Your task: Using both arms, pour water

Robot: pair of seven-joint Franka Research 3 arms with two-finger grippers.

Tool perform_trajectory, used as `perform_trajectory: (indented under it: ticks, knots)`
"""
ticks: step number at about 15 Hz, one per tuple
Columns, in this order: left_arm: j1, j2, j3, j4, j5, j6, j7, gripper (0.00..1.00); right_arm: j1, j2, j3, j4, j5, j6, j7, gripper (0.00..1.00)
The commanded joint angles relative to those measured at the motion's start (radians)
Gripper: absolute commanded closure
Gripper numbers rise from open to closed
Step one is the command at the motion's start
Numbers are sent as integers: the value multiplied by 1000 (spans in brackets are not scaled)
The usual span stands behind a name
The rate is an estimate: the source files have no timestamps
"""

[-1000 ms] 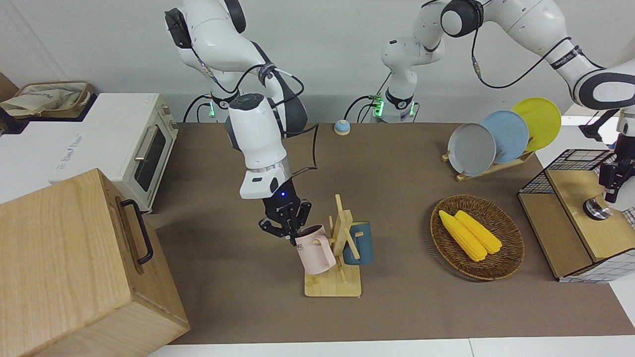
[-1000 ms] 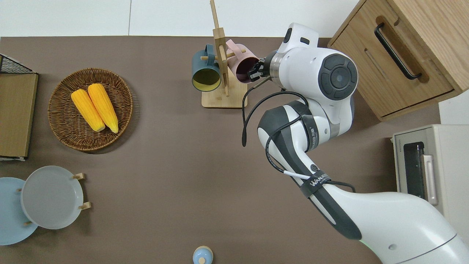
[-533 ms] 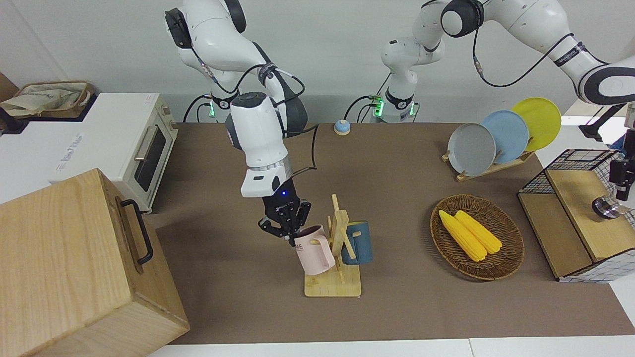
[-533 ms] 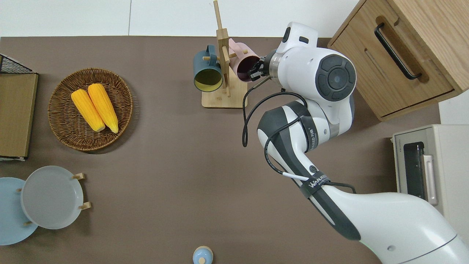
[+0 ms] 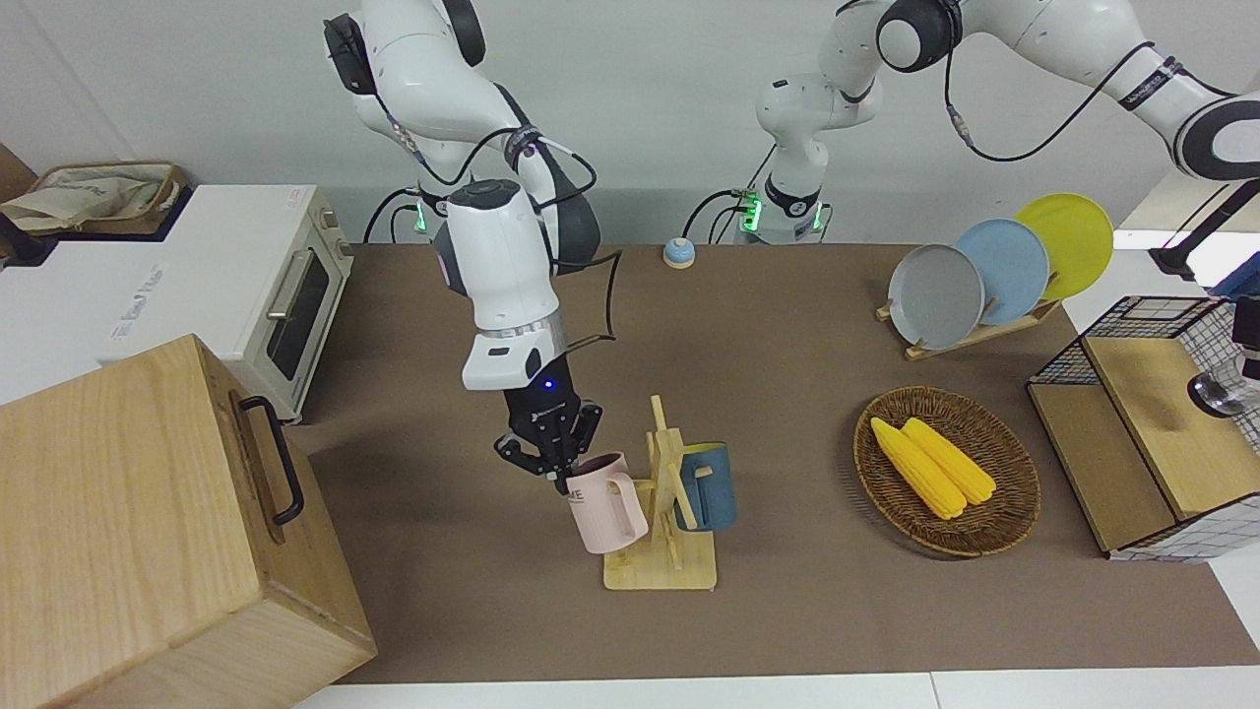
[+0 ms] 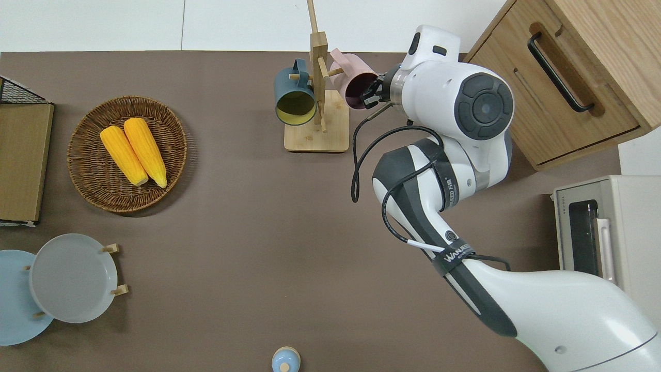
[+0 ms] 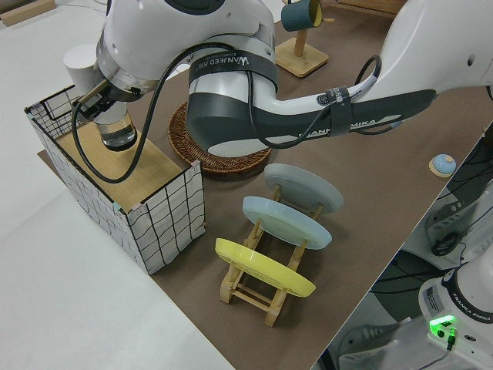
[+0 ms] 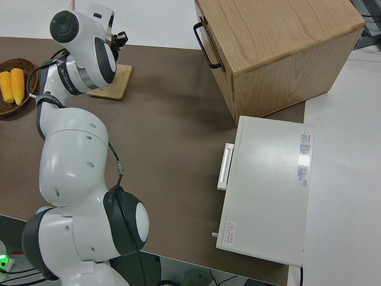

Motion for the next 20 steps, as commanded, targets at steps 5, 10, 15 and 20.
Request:
perform_trajectory:
  ticks: [5, 10, 15, 20]
  knots:
    - [-92, -148, 1, 18, 235, -136, -261, 1000, -64, -47, 20, 9, -15, -70, -49, 1000]
    - [-172, -238, -1, 3, 381, -240, -407, 1000, -83, -55, 20, 9, -14, -88, -68, 1000]
    - [-290, -338, -2, -117, 513, -249, -564, 1000, -118, -69, 18, 9, -17, -148, -90, 1000]
    - [-363, -453, -85, -259, 634, -245, -763, 1000, -153, -99, 12, 9, -23, -326, -90, 1000]
